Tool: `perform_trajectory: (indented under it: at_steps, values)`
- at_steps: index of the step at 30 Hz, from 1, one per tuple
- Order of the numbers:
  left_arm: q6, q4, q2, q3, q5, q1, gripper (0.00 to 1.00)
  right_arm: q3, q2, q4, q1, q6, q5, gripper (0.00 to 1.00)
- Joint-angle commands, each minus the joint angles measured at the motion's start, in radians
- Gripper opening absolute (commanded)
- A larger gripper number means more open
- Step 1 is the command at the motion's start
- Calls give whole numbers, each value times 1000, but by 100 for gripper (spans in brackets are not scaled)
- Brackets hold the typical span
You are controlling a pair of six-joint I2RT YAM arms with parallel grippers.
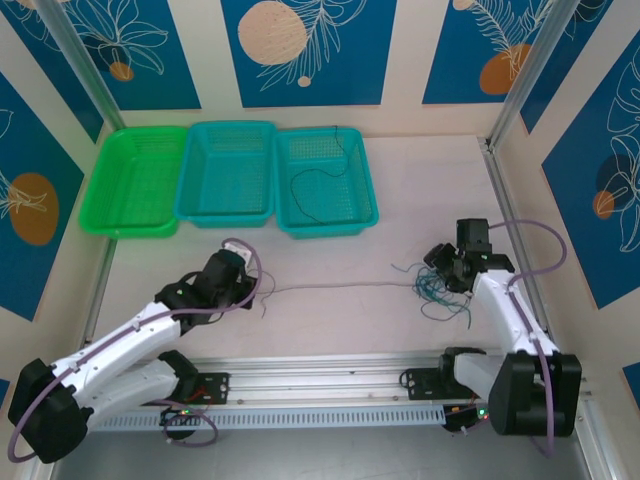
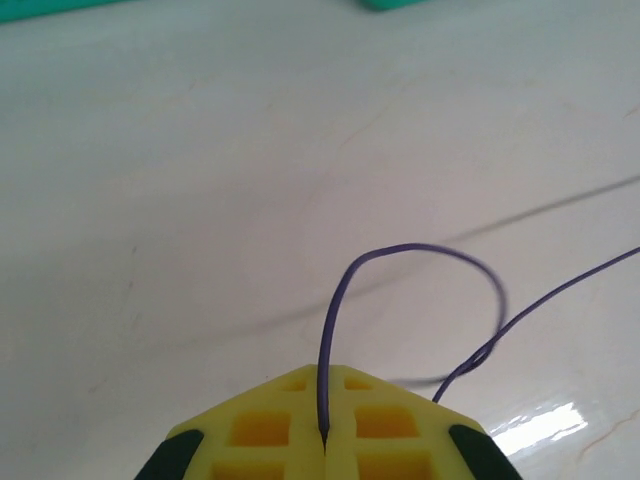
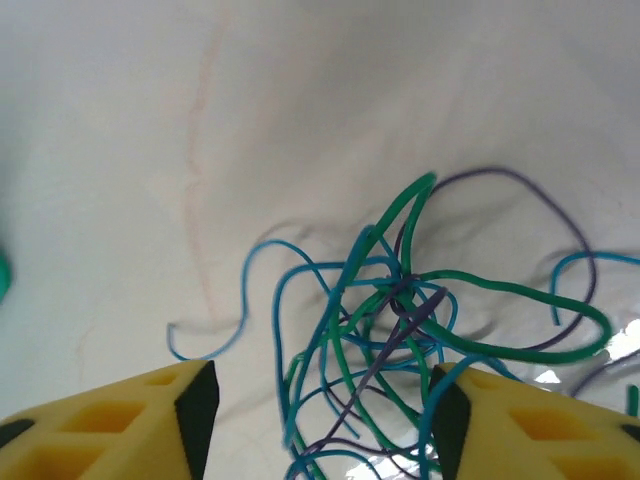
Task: Untangle the cables
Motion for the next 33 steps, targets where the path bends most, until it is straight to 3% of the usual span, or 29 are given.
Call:
perform_trajectory:
  at_steps: [1,3,4,9,13,19,23,26,30,33]
  values:
    - [-23,0,-17,-17,-26,4,0,84,-108,-72,72,-111,-8,74]
    - [-24,13,-25,-19,-23,3,0,101,-156,-75,154,-170,-17,83]
    - [-24,16,-30,-18,-26,3,0,111,-173,-81,204,-188,7,100]
    - [-12,-7,-63,2,-91,6,0,121,-169,-42,500,-302,86,98]
    - [-18,-75,-108,33,-190,13,0,149,-23,-63,702,-405,170,97]
    - [-23,-116,-183,39,-227,59,0,247,304,-159,800,-477,297,100]
    - [-38,-136,-208,37,-230,77,0,289,449,-172,804,-511,258,100]
    - [-52,-163,-239,34,-264,88,0,328,531,-209,787,-460,325,91]
    - [-86,-218,-281,30,-320,125,0,359,581,-252,742,-391,432,62]
    - [-114,-250,-294,21,-322,171,0,352,571,-242,725,-402,421,47]
